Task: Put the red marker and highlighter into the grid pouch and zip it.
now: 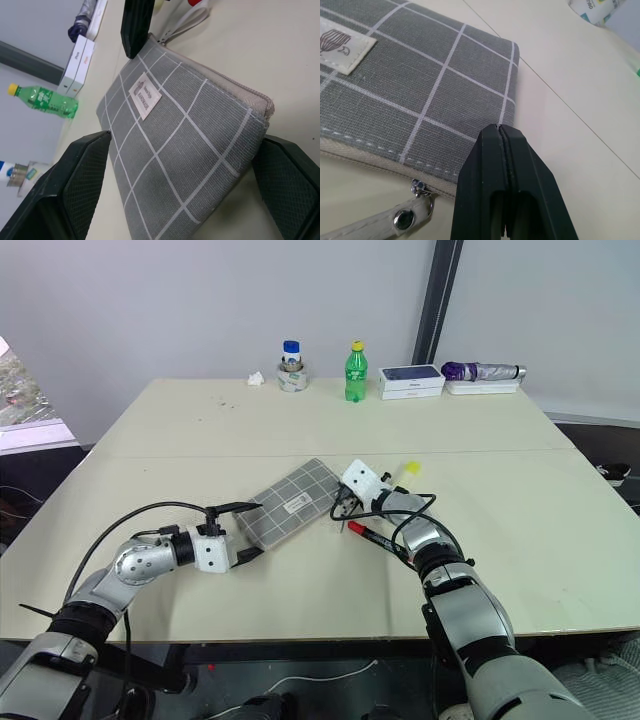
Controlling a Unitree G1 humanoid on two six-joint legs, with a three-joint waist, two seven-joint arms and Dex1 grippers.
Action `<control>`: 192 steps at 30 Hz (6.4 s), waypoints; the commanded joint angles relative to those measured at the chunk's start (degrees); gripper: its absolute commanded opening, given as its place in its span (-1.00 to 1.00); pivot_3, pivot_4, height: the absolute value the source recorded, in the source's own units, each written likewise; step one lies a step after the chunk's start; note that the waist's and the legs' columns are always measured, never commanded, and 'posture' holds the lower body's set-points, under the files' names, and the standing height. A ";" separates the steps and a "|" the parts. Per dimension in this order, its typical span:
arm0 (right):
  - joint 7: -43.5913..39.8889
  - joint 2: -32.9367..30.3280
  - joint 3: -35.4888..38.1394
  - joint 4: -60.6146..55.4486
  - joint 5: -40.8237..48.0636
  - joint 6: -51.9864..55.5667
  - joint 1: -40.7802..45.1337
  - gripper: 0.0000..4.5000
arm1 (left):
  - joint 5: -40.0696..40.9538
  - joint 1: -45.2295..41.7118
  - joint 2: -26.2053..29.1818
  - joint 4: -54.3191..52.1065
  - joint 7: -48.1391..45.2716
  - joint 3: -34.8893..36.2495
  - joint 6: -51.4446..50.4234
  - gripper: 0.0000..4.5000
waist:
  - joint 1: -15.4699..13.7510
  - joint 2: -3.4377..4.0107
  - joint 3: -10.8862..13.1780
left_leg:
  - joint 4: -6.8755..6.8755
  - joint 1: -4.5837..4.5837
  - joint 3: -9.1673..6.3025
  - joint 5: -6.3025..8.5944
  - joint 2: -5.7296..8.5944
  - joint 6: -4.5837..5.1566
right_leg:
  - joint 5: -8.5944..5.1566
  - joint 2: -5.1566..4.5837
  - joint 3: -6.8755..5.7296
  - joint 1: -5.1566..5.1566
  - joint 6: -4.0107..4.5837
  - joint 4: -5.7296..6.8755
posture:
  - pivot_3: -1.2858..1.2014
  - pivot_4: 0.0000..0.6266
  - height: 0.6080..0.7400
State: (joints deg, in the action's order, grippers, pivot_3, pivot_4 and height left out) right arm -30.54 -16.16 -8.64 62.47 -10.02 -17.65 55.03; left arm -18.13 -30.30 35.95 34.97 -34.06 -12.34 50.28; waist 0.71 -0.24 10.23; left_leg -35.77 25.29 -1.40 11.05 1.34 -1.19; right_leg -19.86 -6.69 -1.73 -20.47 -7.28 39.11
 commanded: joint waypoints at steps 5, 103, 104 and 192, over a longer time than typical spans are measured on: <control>-0.89 -0.30 0.45 -0.94 0.42 -1.07 0.53 -1.00 | -1.23 0.25 -1.33 2.30 -2.44 -4.12 -1.32 -0.06 | -0.03 0.01 -0.01 | -0.01 -0.01 -0.01 0.00 0.01 0.00 | 0.00 0.00 0.00 0.00 0.00 0.01 | 0.03 -0.52 1.00; -13.67 -0.95 -5.19 -56.00 18.12 43.94 -17.29 -0.98 | 15.60 10.06 -0.50 -23.24 -4.87 7.06 -15.86 -1.00 | 0.25 0.20 -0.10 | 0.13 0.05 -0.07 0.00 -0.04 -0.01 | -0.02 0.09 -0.01 -0.11 0.01 -0.05 | 0.03 -0.52 1.00; -14.02 -0.90 -5.46 -56.61 18.37 44.09 -17.62 -0.98 | 15.52 9.96 -0.56 -23.12 -4.59 7.02 -15.81 -1.00 | 0.24 0.21 -0.09 | 0.15 0.05 -0.07 0.00 -0.04 -0.01 | -0.02 0.09 0.00 -0.13 0.01 -0.05 | 0.03 -0.52 1.00; 33.76 5.91 19.82 -33.41 16.51 46.73 -9.50 -0.61 | 13.31 12.57 -3.56 -24.63 2.69 8.92 -16.71 -1.00 | 0.28 0.14 -0.05 | 0.25 0.05 0.01 -0.04 -0.08 -0.05 | -0.02 0.04 0.06 -0.18 0.01 -0.03 | 0.03 -0.52 1.00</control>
State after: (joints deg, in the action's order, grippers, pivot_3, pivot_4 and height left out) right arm 3.90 -9.68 10.64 31.56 5.93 29.50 45.41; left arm -5.05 -16.74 32.43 12.13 -31.92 -3.72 33.22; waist 1.00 -0.09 10.18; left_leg -35.52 25.34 -1.39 11.01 1.25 -1.24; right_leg -19.88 -6.65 -1.67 -20.65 -7.26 39.08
